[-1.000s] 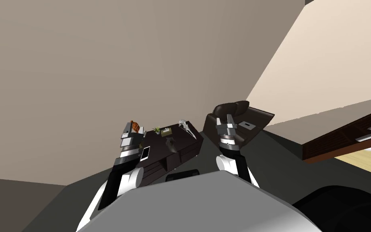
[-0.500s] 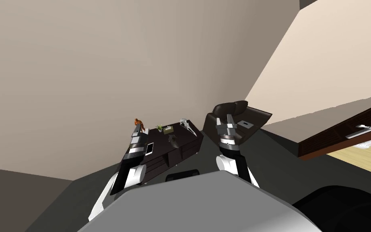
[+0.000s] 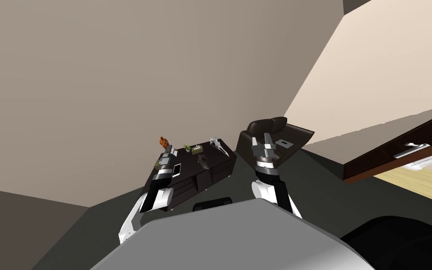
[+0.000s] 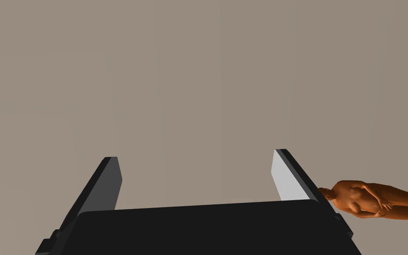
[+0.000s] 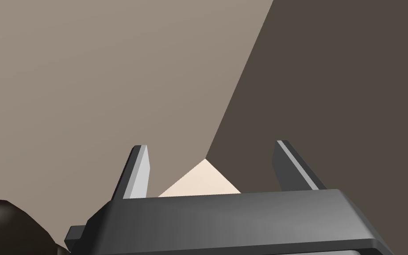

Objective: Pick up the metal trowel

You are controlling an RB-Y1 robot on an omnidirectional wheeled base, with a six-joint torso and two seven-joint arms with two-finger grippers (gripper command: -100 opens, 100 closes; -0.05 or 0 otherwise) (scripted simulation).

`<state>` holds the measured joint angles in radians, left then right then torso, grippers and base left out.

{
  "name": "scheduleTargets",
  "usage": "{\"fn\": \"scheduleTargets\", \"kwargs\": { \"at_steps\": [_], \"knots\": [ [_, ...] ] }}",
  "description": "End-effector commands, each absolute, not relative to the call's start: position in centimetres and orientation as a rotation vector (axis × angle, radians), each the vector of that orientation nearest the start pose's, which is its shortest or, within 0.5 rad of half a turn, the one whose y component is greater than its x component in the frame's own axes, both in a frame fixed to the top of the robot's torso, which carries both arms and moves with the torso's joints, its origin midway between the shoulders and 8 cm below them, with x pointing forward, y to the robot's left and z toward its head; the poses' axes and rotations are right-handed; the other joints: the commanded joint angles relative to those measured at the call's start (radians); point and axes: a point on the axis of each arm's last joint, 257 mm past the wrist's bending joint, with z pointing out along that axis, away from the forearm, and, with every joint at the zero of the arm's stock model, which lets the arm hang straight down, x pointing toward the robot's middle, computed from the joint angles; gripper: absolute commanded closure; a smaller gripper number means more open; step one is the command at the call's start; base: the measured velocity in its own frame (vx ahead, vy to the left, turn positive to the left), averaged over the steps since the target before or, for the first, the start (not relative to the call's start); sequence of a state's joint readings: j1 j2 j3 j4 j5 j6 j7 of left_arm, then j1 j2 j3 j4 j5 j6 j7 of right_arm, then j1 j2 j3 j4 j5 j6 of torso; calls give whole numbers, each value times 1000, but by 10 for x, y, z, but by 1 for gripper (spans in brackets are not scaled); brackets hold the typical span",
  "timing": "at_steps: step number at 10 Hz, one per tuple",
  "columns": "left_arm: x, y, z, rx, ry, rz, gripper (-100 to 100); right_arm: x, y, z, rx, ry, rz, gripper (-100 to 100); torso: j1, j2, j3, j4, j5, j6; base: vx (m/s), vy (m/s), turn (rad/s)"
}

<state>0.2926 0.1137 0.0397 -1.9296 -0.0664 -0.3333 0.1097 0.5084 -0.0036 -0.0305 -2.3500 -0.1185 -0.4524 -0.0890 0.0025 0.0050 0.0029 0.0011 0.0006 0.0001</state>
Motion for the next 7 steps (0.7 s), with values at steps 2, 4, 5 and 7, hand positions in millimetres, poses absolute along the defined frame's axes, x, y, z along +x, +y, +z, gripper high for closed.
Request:
{"fn": "scheduleTargets", "kwargs": {
  "at_steps": [2, 4, 5, 7],
  "knots": [
    [460, 282, -120, -871, 981, -1243, -100, 333, -301, 44, 740, 504, 1434, 0, 0, 0, 0, 0, 0, 0, -65, 36, -9],
    [469, 279, -133, -880, 1013, -1233, -100, 333, -301, 44, 740, 504, 1434, 0, 0, -2, -1, 0, 0, 0, -42, 29, -10],
    [470, 280, -143, -898, 1027, -1224, -100, 333, -301, 44, 740, 504, 1434, 0, 0, -3, -1, 0, 0, 0, -38, 21, -9],
    [480, 277, -160, -912, 1064, -1210, -100, 333, -301, 44, 740, 504, 1434, 0, -1, -2, -1, 0, 0, 0, -51, 22, -10]
  ]
}}
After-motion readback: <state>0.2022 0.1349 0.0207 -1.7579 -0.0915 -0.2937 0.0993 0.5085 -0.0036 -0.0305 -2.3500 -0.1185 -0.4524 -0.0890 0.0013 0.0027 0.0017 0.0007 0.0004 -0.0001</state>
